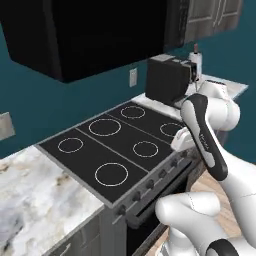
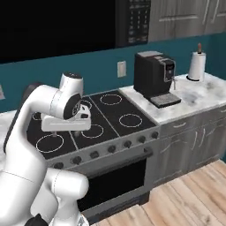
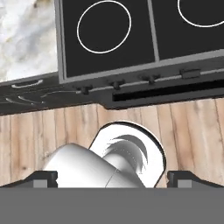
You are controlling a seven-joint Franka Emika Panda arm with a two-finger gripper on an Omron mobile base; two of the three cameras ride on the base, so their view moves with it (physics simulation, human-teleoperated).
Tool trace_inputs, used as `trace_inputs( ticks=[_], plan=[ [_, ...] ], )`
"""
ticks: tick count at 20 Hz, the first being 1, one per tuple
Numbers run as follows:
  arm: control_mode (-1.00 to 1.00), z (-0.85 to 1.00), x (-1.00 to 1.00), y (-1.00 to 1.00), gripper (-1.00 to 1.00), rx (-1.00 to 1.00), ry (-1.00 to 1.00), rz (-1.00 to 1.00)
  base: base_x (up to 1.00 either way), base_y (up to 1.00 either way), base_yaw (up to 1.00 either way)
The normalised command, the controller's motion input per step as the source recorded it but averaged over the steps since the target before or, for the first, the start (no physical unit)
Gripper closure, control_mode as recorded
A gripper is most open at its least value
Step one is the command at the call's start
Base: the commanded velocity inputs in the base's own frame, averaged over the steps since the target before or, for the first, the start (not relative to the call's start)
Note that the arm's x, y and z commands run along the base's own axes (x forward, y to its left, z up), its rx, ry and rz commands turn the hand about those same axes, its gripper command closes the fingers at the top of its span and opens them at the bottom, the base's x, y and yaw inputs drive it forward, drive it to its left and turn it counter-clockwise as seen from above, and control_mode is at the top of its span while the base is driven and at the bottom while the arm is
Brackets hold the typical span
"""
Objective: Pick the cup and bowl from the counter and place them on the counter next to the sink.
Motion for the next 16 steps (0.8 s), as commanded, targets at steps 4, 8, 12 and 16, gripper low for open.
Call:
trace_inputs(
  ticks=[4,8,12,16],
  plan=[
    [1.0,0.0,0.0,0.0,-1.0,0.0,0.0,0.0,-0.33,-0.01,0.96],
    [1.0,0.0,0.0,0.0,-1.0,0.0,0.0,0.0,-0.35,0.0,0.89],
    [1.0,0.0,0.0,0.0,-1.0,0.0,0.0,0.0,0.06,0.33,0.35],
    [1.0,0.0,0.0,0.0,-1.0,0.0,0.0,0.0,0.46,0.82,0.0]
  ],
)
